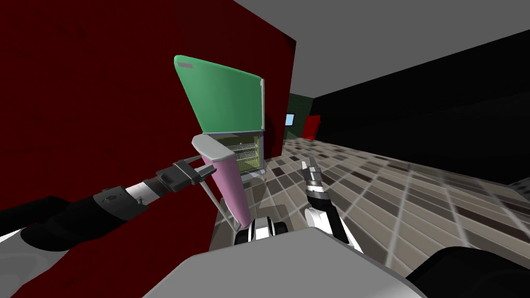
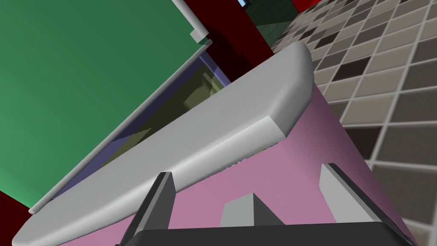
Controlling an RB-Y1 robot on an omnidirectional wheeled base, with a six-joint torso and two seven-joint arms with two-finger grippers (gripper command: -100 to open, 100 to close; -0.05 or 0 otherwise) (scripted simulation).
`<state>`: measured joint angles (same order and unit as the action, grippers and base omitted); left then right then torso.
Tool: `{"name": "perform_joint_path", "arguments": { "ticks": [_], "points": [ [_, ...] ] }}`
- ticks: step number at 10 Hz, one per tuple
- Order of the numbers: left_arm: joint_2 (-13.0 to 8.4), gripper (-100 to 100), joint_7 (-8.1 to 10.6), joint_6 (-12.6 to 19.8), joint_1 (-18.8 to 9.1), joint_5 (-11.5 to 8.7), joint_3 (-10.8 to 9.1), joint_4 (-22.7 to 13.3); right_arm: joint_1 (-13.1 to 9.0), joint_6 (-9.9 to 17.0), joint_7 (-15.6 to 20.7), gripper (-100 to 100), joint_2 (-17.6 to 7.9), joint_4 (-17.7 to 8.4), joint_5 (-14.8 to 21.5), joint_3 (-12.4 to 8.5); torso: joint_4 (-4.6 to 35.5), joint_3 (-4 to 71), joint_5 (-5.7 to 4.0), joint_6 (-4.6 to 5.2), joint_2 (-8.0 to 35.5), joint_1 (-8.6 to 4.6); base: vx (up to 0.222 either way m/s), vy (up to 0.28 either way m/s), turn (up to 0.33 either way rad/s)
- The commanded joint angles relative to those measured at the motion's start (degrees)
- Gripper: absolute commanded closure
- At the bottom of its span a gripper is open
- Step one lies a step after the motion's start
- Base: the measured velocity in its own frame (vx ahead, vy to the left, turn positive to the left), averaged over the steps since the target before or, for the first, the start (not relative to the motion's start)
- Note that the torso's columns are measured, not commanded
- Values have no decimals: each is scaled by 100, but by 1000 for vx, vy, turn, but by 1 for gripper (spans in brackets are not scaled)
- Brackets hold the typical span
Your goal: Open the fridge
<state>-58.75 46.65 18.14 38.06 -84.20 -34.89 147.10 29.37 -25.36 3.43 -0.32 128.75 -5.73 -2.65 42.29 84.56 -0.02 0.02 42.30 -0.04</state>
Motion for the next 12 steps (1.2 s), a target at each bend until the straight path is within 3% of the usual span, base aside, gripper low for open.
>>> {"name": "perform_joint_path", "arguments": {
  "ticks": [1,3,12],
  "points": [
    [-99,-100,207,74,-6,-39,-196,106,0,0,0,0,0,0,0,0,0,-1,3,-1,2,6,8,-12,20],
    [-232,-100,345,129,28,-201,-442,213,0,0,0,0,0,0,0,0,-1,2,2,-3,-4,1,22,-34,86],
    [-232,-100,345,129,28,-201,-442,213,-1,0,0,0,0,0,0,0,-1,0,3,-2,-1,5,1,-1,0]
  ]
}}
